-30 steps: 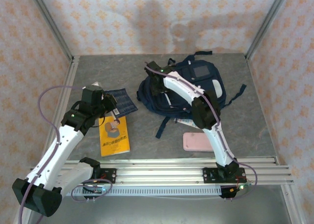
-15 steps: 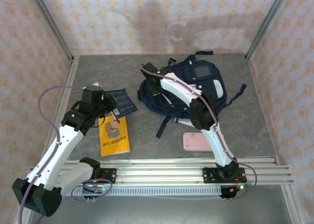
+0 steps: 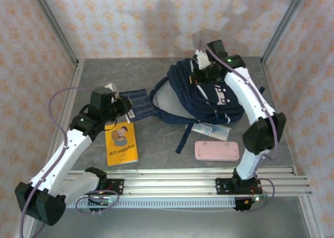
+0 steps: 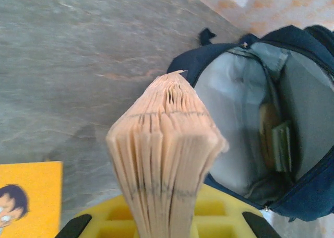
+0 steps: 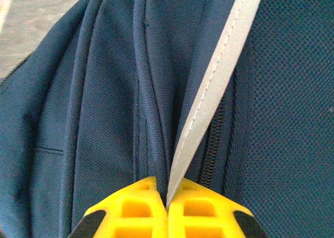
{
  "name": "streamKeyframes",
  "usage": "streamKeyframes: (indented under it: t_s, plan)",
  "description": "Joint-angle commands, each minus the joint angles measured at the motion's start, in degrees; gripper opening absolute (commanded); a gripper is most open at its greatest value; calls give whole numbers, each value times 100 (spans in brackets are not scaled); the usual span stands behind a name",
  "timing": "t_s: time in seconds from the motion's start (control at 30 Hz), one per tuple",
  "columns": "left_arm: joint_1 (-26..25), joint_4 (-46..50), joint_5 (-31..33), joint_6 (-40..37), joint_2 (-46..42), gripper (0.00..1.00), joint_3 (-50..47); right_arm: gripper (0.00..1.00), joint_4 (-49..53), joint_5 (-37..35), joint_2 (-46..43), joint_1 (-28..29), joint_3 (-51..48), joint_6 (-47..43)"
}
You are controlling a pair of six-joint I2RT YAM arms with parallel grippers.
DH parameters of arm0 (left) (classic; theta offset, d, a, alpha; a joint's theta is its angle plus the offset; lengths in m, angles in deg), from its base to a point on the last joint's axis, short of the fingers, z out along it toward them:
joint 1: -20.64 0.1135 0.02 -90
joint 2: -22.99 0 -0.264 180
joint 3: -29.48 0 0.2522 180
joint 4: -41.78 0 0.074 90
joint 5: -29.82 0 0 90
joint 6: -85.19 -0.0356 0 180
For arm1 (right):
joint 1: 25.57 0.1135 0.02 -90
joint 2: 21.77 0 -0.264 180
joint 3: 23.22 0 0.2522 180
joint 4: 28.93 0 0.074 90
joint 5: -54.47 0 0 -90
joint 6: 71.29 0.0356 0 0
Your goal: Pack the student bag
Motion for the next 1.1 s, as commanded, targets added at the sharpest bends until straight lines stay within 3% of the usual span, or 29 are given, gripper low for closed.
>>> streamKeyframes:
  t_s: [0.0, 0.17, 0.37, 0.57, 0.8, 1.07]
  plan:
    - [-360, -714, -362, -32, 187, 0, 281, 0, -661, 1856, -303, -359, -478, -72]
    - [-715, -768, -203, -70, 576, 0, 753, 0, -1344, 3095, -635, -827, -1001, 132]
    - [-734, -1691, -730, 506, 1483, 0, 947, 0, -1923, 3896, -788, -1083, -1113, 593]
    - [-796, -3221, -1324, 1431, 2511, 0, 995, 0, -3324, 4730, -956, -1325, -1537, 1770]
    - [-1000, -3914, -1941, 1850, 3783, 0, 1917, 0, -3916, 5007, -974, -1340, -1753, 2226]
    - [-1395, -3165, -1993, 1620, 5556, 0, 3537, 0, -4063, 4980, -937, -1338, -1694, 2398]
